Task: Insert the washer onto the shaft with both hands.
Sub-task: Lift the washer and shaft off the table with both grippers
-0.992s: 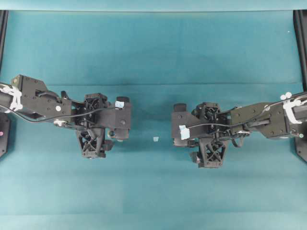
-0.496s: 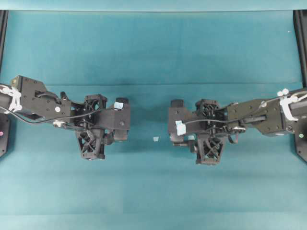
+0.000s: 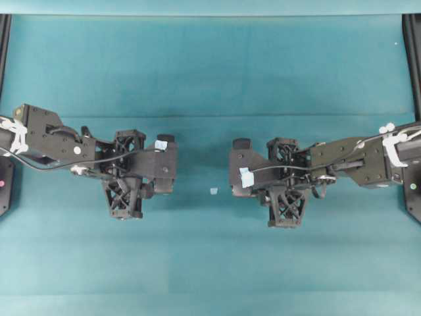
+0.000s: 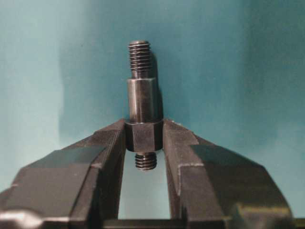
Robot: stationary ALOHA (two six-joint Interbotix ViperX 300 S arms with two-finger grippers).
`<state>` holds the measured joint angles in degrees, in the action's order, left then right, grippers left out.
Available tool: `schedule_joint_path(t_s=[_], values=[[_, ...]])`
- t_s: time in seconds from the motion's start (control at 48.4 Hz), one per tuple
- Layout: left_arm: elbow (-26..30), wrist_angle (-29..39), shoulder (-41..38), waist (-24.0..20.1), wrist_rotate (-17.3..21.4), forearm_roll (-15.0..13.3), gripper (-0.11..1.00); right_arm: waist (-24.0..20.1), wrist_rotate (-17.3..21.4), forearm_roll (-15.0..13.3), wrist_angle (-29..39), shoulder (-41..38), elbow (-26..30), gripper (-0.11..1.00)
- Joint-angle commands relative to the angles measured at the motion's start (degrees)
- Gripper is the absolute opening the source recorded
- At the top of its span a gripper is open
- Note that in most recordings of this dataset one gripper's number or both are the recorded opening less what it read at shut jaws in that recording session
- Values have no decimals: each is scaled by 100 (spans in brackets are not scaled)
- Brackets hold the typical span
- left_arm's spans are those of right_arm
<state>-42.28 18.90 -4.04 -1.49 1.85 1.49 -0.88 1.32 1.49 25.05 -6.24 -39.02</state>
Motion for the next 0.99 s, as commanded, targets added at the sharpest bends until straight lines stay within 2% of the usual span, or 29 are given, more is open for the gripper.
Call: schedule_joint_path(t_s=[0.0,0.516,0.785,0.971], values=[[44,-18,79,-9,0,9,35,-44,-53,-18,9,26,35,0],[70,-18,167,-9,0,9,35,-70,-44,-9,0,62,70,0],[114,26,536,-9,-18,9,35,-97,0,9,-18,413,132,0],[79,-185,817,88,-18,9,35,-185,18,18,-88,642,88,0]])
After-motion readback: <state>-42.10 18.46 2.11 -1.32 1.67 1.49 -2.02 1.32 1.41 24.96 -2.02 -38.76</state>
